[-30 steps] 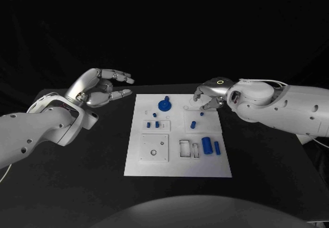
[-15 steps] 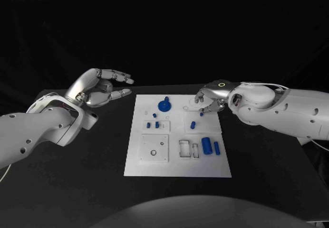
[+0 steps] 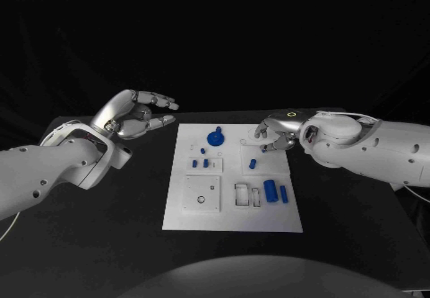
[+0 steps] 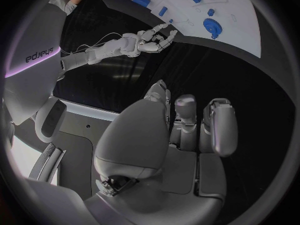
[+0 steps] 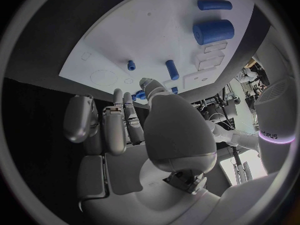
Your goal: Assemble the parts on the task board
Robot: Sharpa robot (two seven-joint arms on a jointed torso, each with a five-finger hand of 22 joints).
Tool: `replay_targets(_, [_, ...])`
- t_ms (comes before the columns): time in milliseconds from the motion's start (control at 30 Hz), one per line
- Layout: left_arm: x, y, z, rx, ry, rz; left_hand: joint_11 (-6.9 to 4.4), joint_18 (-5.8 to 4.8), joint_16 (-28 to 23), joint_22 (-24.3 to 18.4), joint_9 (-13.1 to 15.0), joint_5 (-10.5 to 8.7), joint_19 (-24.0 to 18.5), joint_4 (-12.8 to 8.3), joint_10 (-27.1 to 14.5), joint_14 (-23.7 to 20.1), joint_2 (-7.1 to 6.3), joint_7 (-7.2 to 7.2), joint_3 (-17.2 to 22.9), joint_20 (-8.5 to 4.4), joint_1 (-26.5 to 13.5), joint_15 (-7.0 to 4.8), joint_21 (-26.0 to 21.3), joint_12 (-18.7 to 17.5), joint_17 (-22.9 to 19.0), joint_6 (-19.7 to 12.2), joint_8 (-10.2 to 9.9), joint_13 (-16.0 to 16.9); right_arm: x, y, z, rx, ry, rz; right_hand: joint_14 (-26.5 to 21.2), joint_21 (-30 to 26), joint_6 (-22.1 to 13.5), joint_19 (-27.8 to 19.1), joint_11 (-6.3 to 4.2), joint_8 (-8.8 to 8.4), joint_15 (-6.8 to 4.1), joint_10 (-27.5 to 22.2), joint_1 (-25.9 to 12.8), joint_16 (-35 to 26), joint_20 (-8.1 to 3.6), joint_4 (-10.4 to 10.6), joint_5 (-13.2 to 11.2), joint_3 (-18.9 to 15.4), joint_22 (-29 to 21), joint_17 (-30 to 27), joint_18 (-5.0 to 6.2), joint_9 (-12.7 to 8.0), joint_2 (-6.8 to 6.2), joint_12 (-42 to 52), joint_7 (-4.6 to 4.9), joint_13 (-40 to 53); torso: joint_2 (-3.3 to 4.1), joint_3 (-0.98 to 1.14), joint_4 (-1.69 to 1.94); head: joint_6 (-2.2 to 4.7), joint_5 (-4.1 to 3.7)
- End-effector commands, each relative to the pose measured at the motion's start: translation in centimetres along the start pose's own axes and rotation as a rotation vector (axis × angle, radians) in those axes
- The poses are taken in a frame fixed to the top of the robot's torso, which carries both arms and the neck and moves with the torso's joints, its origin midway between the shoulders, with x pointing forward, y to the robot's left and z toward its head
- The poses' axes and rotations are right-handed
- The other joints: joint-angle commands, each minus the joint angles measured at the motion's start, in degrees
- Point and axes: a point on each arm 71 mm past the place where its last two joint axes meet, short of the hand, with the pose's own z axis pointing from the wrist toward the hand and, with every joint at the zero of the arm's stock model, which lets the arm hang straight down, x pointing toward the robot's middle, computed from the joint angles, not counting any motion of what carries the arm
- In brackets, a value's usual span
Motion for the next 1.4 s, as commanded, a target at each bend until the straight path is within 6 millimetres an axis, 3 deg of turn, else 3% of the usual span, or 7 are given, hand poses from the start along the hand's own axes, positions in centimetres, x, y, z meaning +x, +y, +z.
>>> replay_targets(33, [0.2,-0.1,0.1,-0.004,0.021,-0.015,0.06,-0.02,-0.3,11.6,-0.1,0.45,0.6,-0.1,0.4,-0.5,0.16,0.41,0.5,0.37,0.4,-0.12,-0.3,0.4,-0.1,0.2,-0.3,-0.1,0.5,0.0,0.1,-0.002,0.026,0.009,-0.4,-0.4,0.4,-0.5,0.07,-0.3,0.03,-0.7,0.1,-0.2,-0.1,0.0,0.3,0.4,8.8,0.4,-0.52,0.1,-0.58,-0.2,0.07,0.1,-0.03,0.01,-0.06,0.0,0.45])
replay_targets(167, [0.4,-0.1,0.2,-0.004,0.028,-0.014,0.09,0.0,-0.4,11.6,-0.1,0.71,0.6,-0.1,0.5,-0.5,0.19,0.44,0.6,0.41,0.6,-0.1,-0.4,0.4,-0.3,0.3,-0.3,-0.1,0.9,0.0,0.1,0.007,0.042,0.01,-0.6,-0.6,1.0,-0.7,0.19,-0.19,0.12,-1.3,-0.1,-0.3,-0.05,-0.2,0.3,1.0,8.7,0.3,-0.47,0.4,-0.95,-0.4,0.18,0.3,-0.08,0.02,0.08,0.0,0.53])
replay_targets(433, [0.6,-0.3,0.4,0.007,0.038,-0.014,0.0,0.03,-0.4,11.5,-0.2,1.0,0.5,0.0,0.7,-0.6,0.32,0.47,0.8,0.45,0.8,-0.09,-0.5,0.6,-0.5,0.5,-0.3,-0.1,1.5,-0.2,-0.1,0.02,0.061,0.024,-0.7,-0.8,2.8,-0.8,0.19,0.99,0.14,-1.8,-0.7,-0.3,0.03,-0.7,-0.1,2.0,8.7,0.2,-0.46,2.3,-1.4,0.1,0.35,1.2,0.0,-0.11,-0.05,0.0,0.14])
replay_targets(567, [0.7,-0.4,0.4,0.006,0.042,-0.012,-0.01,0.03,-0.4,11.5,-0.2,1.01,0.5,0.0,0.8,-0.7,0.31,0.46,0.8,0.45,0.9,-0.1,-0.5,0.6,-0.5,0.6,-0.4,0.0,1.8,-0.2,-0.1,0.022,0.072,0.026,-0.7,-0.9,3.0,-0.8,0.14,1.43,0.13,-1.9,-0.7,-0.3,0.01,-1.1,0.0,2.5,8.7,0.1,-0.43,3.4,-1.49,0.5,0.26,1.7,0.03,-0.09,-0.24,0.0,0.31])
replay_targets(633, [0.7,-0.4,0.4,0.005,0.043,-0.011,-0.03,0.03,-0.4,11.5,-0.2,1.03,0.5,-0.1,0.8,-0.7,0.29,0.45,0.8,0.45,0.9,-0.1,-0.5,0.7,-0.5,0.6,-0.4,0.0,1.9,-0.2,-0.1,0.023,0.075,0.027,-0.8,-0.8,3.0,-0.8,0.12,1.61,0.12,-1.9,-0.7,-0.3,0.0,-1.4,0.2,2.7,8.7,0.1,-0.43,3.9,-1.53,0.6,0.22,2.0,0.02,-0.08,-0.15,0.0,0.25])
replay_targets(967, [0.6,-0.3,0.3,-0.003,0.045,-0.01,-0.08,0.05,-0.5,11.5,-0.2,1.15,0.5,-0.1,1.1,-0.8,0.16,0.43,0.9,0.44,1.2,-0.14,-0.6,0.8,-0.7,0.7,-0.4,0.0,2.5,-0.2,0.1,0.026,0.09,0.028,-1.1,-1.3,2.5,-1.2,-0.1,3.95,-0.09,-2.2,0.2,-0.5,-0.18,-4.3,3.9,6.3,8.6,-0.4,-0.34,10.5,-1.66,2.0,0.33,4.4,0.03,-0.15,-0.12,0.0,0.5])
replay_targets(1400, [0.7,-0.1,0.3,-0.015,0.052,-0.008,0.01,0.06,-0.4,11.5,-0.3,1.52,0.4,-0.2,2.3,-0.9,0.13,0.79,2.0,0.46,3.0,-0.12,-0.6,1.4,-1.0,1.2,-0.5,0.0,2.9,0.0,0.5,0.007,0.083,0.049,-1.2,-1.2,2.2,-1.2,-0.6,5.01,-0.44,-0.7,1.2,-0.4,-0.46,-6.4,4.9,9.4,8.6,-0.5,-0.32,14.1,-1.02,2.5,0.87,5.2,0.07,-0.23,-0.2,0.0,0.8])
